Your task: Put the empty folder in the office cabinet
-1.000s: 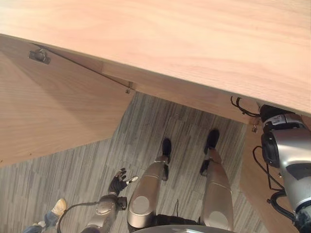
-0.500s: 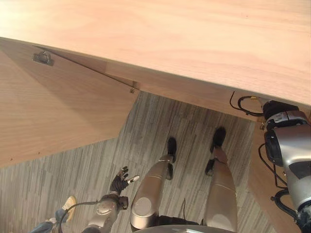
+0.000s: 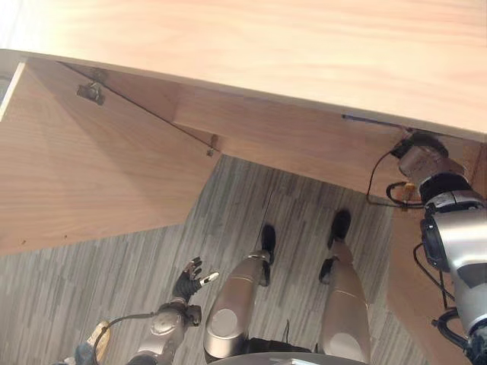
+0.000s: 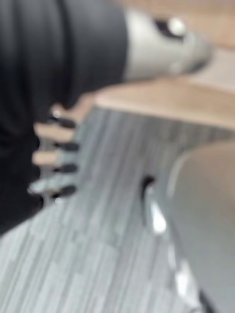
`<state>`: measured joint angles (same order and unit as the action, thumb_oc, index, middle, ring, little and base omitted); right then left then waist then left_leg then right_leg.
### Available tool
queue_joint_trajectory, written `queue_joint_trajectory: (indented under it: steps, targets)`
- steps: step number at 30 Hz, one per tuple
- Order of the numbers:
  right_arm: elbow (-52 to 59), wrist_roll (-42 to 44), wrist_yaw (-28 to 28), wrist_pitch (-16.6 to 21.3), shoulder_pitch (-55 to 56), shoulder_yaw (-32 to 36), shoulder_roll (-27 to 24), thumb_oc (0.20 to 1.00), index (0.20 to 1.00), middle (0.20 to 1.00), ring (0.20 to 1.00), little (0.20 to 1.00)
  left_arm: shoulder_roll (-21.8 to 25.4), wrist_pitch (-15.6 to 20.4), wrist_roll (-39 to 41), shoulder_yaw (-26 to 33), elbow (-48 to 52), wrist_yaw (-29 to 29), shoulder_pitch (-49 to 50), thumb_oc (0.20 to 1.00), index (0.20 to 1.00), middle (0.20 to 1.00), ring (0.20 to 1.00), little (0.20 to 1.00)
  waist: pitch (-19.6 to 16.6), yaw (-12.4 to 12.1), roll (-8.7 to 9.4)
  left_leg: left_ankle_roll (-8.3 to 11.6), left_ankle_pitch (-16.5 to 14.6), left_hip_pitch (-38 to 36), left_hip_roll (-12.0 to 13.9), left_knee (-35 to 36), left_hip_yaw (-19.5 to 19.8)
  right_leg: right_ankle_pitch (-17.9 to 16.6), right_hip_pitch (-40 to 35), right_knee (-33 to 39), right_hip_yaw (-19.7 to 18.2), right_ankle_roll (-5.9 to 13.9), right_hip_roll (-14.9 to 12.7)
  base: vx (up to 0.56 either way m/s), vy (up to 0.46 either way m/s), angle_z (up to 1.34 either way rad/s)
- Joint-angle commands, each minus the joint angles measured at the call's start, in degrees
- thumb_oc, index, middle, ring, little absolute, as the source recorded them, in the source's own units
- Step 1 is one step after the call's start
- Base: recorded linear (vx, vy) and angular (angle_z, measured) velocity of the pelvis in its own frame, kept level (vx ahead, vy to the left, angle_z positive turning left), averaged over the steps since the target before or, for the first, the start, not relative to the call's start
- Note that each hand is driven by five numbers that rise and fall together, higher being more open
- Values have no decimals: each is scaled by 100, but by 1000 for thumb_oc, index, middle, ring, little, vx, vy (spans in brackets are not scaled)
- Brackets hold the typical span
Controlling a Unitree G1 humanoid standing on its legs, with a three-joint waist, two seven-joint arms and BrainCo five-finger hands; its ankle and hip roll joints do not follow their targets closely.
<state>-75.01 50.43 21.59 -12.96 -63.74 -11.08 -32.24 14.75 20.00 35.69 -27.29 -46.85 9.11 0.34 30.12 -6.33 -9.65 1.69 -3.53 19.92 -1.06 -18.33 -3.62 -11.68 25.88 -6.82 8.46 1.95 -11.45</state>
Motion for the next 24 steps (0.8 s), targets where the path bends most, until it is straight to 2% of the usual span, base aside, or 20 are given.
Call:
queue_joint_trajectory:
  steps: [1,2,5,6,7,9,10,12,13,14,15,16,18,20,24]
  targets:
    - [-283,-490,-390,-93,208,-10,-42,1000,1000,1000,1000,1000,336,12,-50,-282,87,-252,332,1000,1000,1000,1000,1000,-33,-39,-125,-34,-544,-26,87,-344,-174,1501,-342,-525,134,-126,247,-137,-28,4]
    - [-288,-612,-432,-90,273,5,-14,1000,1000,1000,1000,1000,346,0,-76,-276,100,-272,307,1000,1000,1000,1000,1000,-33,-24,-78,-74,-438,44,62,-337,-224,1355,-294,-475,174,-154,215,-137,-26,0]
    - [-334,-971,-420,298,661,8,161,1000,1000,1000,1000,1000,360,3,-184,-267,88,-384,270,1000,1000,1000,1000,1000,-33,-25,26,-113,-516,-130,39,-293,-209,1295,-516,-342,182,-106,230,-98,-9,-3]
    - [-293,-1348,-523,671,880,-2,210,1000,1000,1000,1000,1000,358,32,-219,-271,92,-451,271,1000,1000,1000,1000,1000,-33,-15,89,-124,-547,-245,27,-256,-197,1259,-649,-261,187,-84,240,-74,12,-4]
    - [-293,-1348,-523,671,880,-2,210,1000,1000,1000,1000,1000,358,32,-219,-271,92,-451,271,1000,1000,1000,1000,1000,-33,-15,89,-124,-547,-245,27,-256,-197,1259,-649,-261,187,-84,240,-88,25,1]
    - [-137,-1777,-858,1280,1216,-96,285,1000,1000,1000,1000,1000,359,54,-269,-240,81,-536,284,1000,1000,1000,1000,1000,-33,11,194,-127,-577,-452,19,-183,-200,1187,-875,-114,198,-47,247,-81,31,3]
    - [-137,-1777,-858,1280,1216,-96,285,1000,1000,1000,1000,1000,359,54,-269,-240,81,-536,284,1000,1000,1000,1000,1000,-33,11,194,-127,-577,-452,19,-183,-200,1187,-875,-114,198,-47,247,-96,43,-1]
    - [130,-2215,-1525,1967,1623,-199,327,1000,1000,1000,1000,1000,373,85,-342,-168,61,-545,339,1000,1000,1000,1000,1000,-134,46,317,-123,-604,-649,24,-63,-217,1112,-1058,54,203,6,253,-97,72,0]
    - [509,-2417,-2047,2388,1966,-391,319,1000,1000,1000,1000,1000,408,72,-385,-69,44,-497,391,1000,1000,1000,1000,1000,-251,84,415,-113,-611,-835,20,83,-241,1034,-1194,218,206,59,252,-89,104,-2]
    - [700,-2407,-2294,2615,2181,-470,315,1000,1000,1000,1000,1000,427,65,-417,-6,30,-468,415,1000,1000,1000,1000,1000,-308,112,464,-109,-625,-927,22,151,-258,996,-1252,291,207,89,250,-60,83,-8]
    - [701,-2407,-2294,2615,2183,-469,315,1000,1000,1000,1000,1000,427,65,-417,-6,31,-468,417,1000,1000,1000,1000,1000,-309,112,464,-109,-624,-929,22,153,-258,995,-1254,293,207,89,250,-90,115,-18]
    - [1302,-2472,-2559,2849,2828,-637,298,1000,1000,1000,1000,1000,429,52,-548,203,-57,-407,471,1000,1000,1000,1000,1000,-470,208,601,-119,-683,-1162,11,322,-302,888,-1391,489,196,167,256,-101,121,-34]
    - [1546,-2535,-2602,2879,3101,-689,298,1000,1000,1000,1000,1000,427,32,-590,285,-73,-406,493,1000,1000,1000,1000,1000,-533,253,657,-128,-723,-1260,2,383,-316,844,-1443,564,190,203,255,-91,106,-10]
    - [2044,-2912,-2740,3008,3891,-764,323,1000,1000,1000,1000,1000,382,-2,-672,532,-211,-360,531,1000,1000,1000,1000,1000,-737,378,813,-170,-816,-1516,-39,503,-354,690,-1589,782,176,316,244,-132,124,23]
    - [2105,-3000,-2789,3112,4235,-806,375,1000,1000,1000,1000,1000,351,37,-676,626,-337,-245,537,1000,1000,1000,1000,1000,-831,414,876,-196,-858,-1633,-71,530,-371,602,-1644,867,204,373,225,-94,85,-19]
